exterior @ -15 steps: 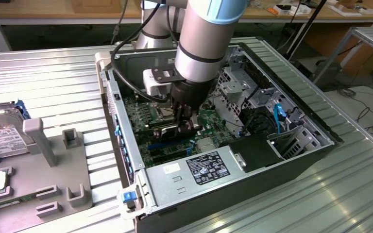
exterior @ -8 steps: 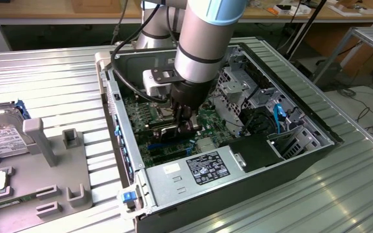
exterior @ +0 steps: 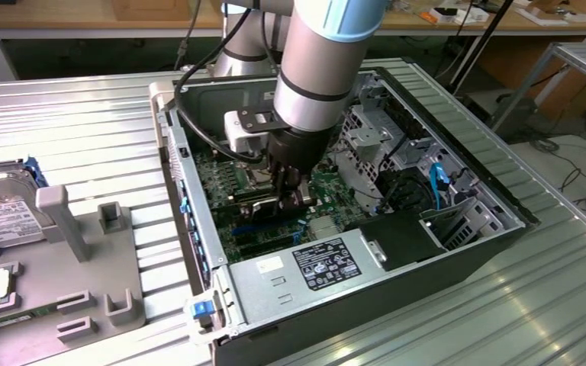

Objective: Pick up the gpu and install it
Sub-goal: 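Insert the gpu into the slot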

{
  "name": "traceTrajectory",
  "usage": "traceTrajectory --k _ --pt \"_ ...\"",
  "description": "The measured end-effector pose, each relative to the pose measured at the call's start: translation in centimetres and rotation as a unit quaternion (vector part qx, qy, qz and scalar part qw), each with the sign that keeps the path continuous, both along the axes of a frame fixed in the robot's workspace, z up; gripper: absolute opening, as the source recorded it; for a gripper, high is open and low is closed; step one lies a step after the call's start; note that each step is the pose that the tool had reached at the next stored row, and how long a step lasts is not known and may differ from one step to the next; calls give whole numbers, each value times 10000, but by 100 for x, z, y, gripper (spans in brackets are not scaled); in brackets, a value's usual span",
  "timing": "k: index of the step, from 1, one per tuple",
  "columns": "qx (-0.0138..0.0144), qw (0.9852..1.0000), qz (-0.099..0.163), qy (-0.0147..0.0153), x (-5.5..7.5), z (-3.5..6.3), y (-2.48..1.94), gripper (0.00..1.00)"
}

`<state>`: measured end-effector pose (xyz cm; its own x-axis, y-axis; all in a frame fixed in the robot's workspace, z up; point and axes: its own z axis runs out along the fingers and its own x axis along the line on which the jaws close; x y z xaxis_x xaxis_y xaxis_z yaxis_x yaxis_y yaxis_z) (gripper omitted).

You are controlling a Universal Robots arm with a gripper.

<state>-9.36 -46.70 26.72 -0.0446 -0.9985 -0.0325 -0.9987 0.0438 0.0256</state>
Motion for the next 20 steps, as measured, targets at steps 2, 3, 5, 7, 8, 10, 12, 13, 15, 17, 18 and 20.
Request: traceTrajectory --k 2,3,5,7,8,10,12,13,15,17,18,20 --pt "-9 10000 1 -1 0 -2 0 27" --pt "-9 10000 1 -1 0 -2 0 27" --pt "-9 10000 0 -1 0 -4 -1 27" --pt "-8 10000 1 -1 0 -8 -1 27" --pt "-8 10000 1 -1 0 -11 -1 27" --pt "-9 10000 4 -1 0 -23 -1 27" --pt "-10 10000 4 -1 0 -25 -1 27" --pt "-9 10000 4 -2 0 -26 -1 27" --pt "-8 10000 5 -1 0 -26 -1 27" --pt "-8 10000 4 -1 0 -26 -1 27" --pt "-9 10000 4 -1 0 -26 -1 27" --pt "-7 10000 4 -1 0 -24 0 27"
